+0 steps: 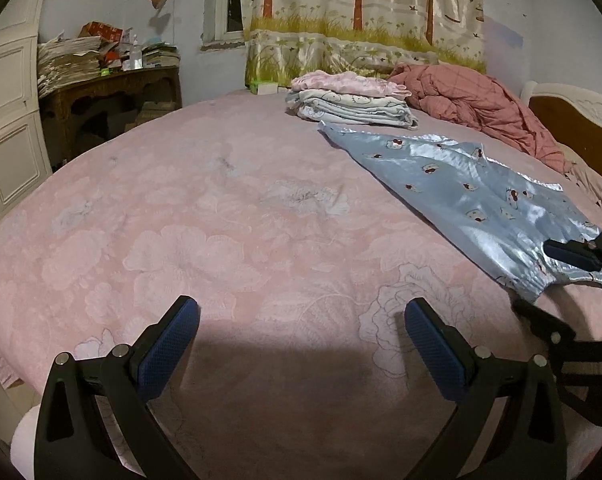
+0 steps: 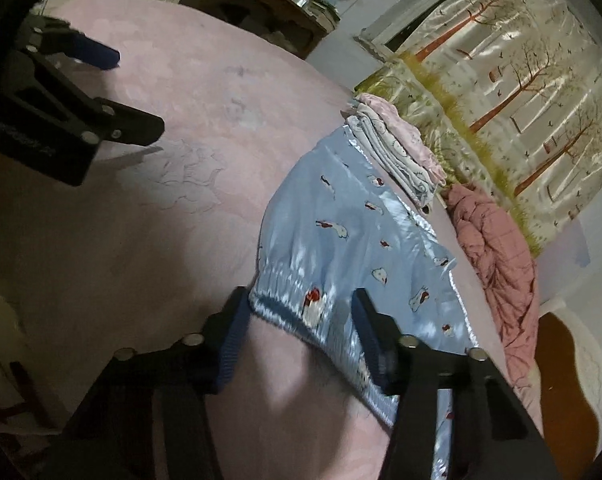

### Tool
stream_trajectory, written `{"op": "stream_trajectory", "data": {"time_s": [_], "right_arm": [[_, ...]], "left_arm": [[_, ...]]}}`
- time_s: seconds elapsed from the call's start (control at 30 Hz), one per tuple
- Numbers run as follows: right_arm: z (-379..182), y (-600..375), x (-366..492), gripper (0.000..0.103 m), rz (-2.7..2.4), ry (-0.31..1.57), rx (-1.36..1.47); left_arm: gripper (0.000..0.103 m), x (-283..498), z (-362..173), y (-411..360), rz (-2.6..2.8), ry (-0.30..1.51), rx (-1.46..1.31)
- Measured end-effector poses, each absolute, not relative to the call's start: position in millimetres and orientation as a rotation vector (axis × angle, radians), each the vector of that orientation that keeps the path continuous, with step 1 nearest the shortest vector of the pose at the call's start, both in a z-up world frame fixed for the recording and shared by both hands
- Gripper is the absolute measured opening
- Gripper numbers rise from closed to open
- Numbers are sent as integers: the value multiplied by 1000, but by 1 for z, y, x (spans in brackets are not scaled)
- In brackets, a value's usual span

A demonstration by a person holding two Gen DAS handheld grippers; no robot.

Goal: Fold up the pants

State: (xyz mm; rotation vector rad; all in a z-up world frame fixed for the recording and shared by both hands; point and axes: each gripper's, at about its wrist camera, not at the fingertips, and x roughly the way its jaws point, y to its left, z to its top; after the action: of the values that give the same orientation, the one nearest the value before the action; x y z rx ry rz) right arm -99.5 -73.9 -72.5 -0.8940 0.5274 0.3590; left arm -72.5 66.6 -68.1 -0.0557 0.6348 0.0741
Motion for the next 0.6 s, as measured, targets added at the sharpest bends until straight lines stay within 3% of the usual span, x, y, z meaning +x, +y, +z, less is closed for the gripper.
{"op": "stream_trajectory", "data": {"time_s": [0.23, 0.33, 0.4, 0.6], "right_arm": [[-79, -62, -97, 42, 293, 441, -981], [-86, -57, -103, 30, 290, 413, -1031], [-89, -54, -105, 11, 300, 415, -1042], [-76, -64, -99, 8, 305, 437, -910]], "left_arm": [[102, -73, -68, 70, 82, 639, -71], [102, -71, -63, 71, 65, 643, -84], [102, -68, -56, 73, 38, 646, -87], [102, -18, -12, 85, -49, 642, -66]]}}
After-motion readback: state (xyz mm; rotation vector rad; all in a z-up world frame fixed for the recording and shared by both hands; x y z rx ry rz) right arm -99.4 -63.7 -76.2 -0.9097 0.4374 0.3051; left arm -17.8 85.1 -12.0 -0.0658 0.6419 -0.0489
